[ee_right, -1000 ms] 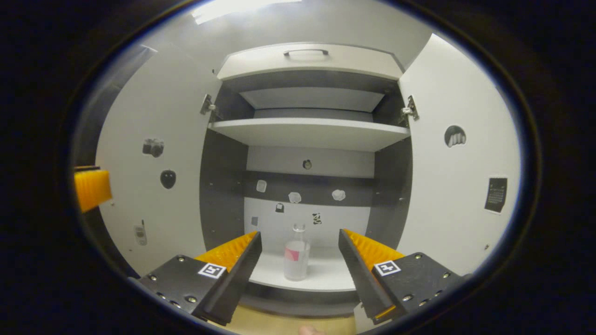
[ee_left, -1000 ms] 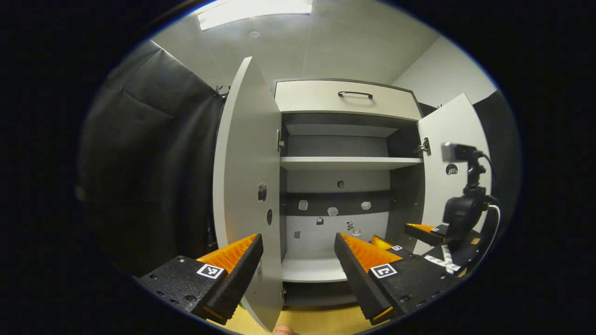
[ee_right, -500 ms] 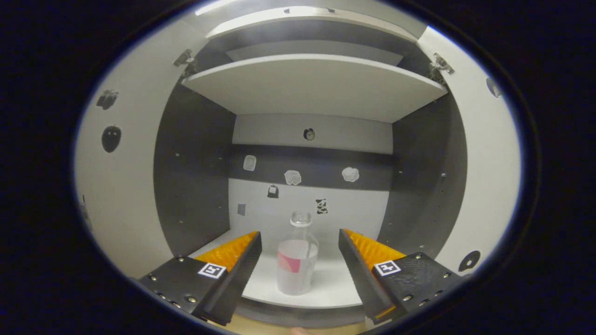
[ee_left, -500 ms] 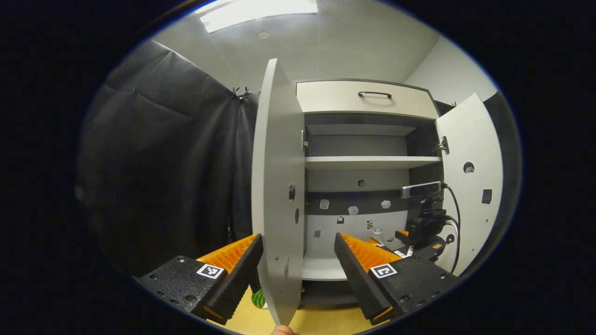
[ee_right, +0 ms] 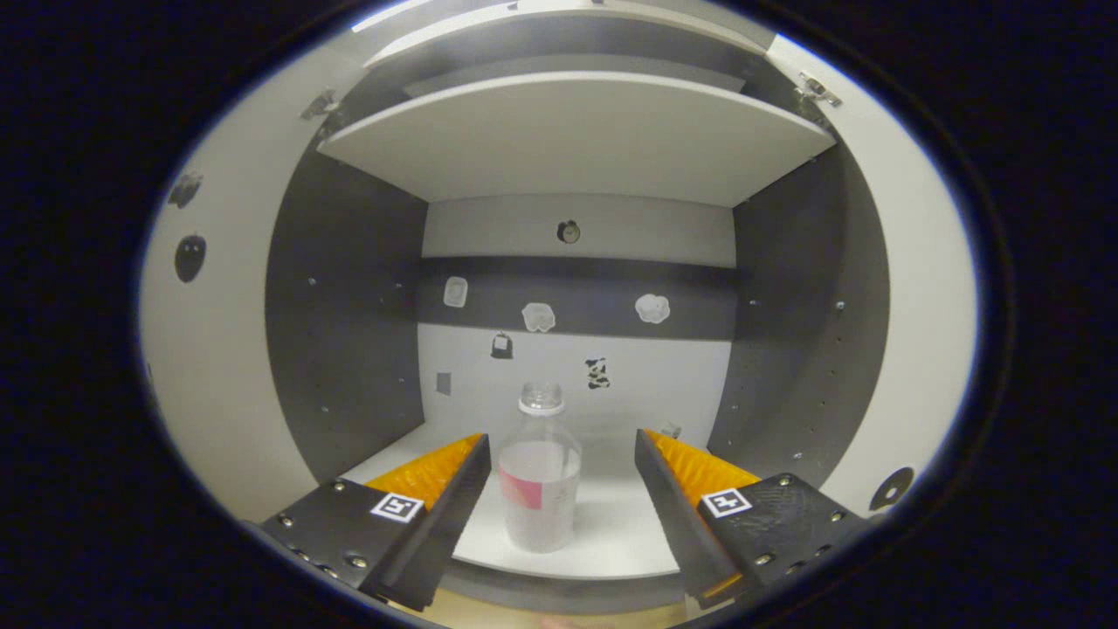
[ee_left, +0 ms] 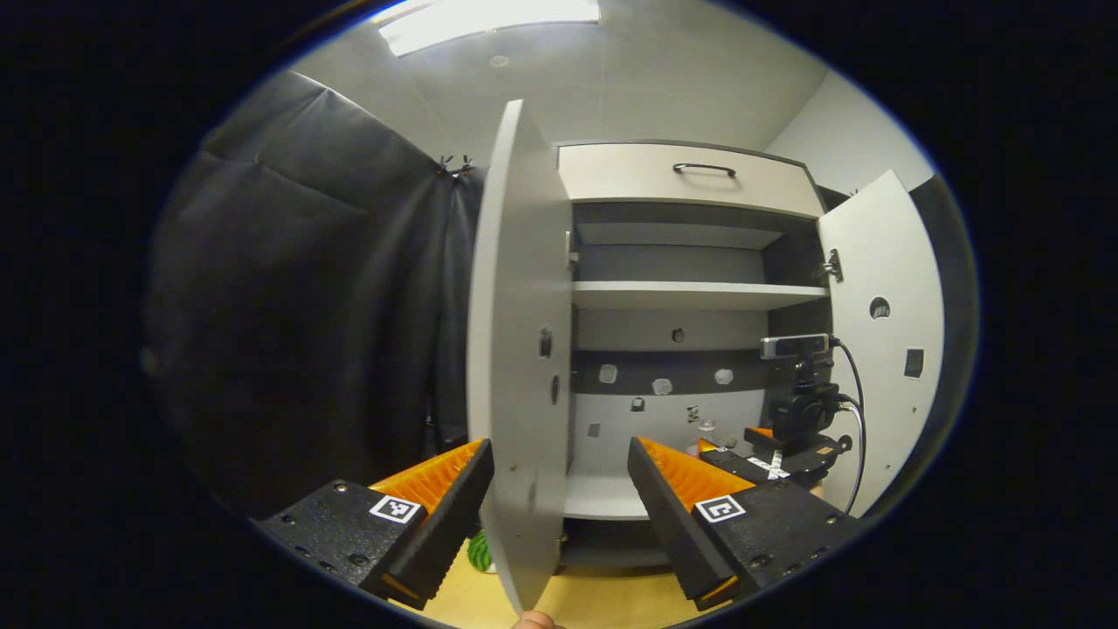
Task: Grasp the bottle in the cabinet with the left hand and place it on the coaster, then close the right door with the right hand and the left door with the left hand.
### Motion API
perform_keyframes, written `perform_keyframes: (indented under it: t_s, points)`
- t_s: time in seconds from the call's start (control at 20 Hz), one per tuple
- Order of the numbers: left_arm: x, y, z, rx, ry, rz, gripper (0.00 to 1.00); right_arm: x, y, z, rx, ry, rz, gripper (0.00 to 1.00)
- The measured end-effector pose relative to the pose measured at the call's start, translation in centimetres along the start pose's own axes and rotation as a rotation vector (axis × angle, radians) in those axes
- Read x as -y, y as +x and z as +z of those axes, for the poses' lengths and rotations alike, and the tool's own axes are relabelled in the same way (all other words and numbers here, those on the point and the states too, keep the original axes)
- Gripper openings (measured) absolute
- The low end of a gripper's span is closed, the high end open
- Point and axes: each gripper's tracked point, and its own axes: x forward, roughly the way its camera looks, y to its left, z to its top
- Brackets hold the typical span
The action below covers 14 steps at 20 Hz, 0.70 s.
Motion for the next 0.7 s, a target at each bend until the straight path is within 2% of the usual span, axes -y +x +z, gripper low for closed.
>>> perform_keyframes:
  t_s: [0.05, 0.2, 0.35, 0.45, 0.6, 0.7]
  points:
    - [1.5, 0.8, -0.4, -0.005, -0.006, -0.039, 0.98, 0.6, -1.8, 1.1, 0.005, 0.014, 0.001, 0.98]
    - [5.6, 3.6, -2.5, -0.03, -0.02, -0.154, 0.98, 2.7, -7.1, 5.5, 0.059, 0.003, -0.008, 1.0]
    - [8.7, 7.0, -4.9, -0.063, -0.032, -0.237, 0.99, 4.0, -12.8, 8.6, 0.106, 0.016, -0.009, 0.97]
    - [11.0, 9.1, -6.5, -0.08, -0.057, -0.3, 0.97, 5.1, -16.6, 10.6, 0.133, 0.035, -0.011, 0.99]
    - [14.0, 12.2, -9.1, -0.107, -0.066, -0.371, 0.99, 7.5, -21.3, 12.5, 0.158, 0.036, -0.051, 1.0]
    - [15.6, 14.4, -11.0, -0.125, -0.059, -0.392, 0.99, 8.9, -23.6, 13.3, 0.169, 0.049, -0.08, 1.0]
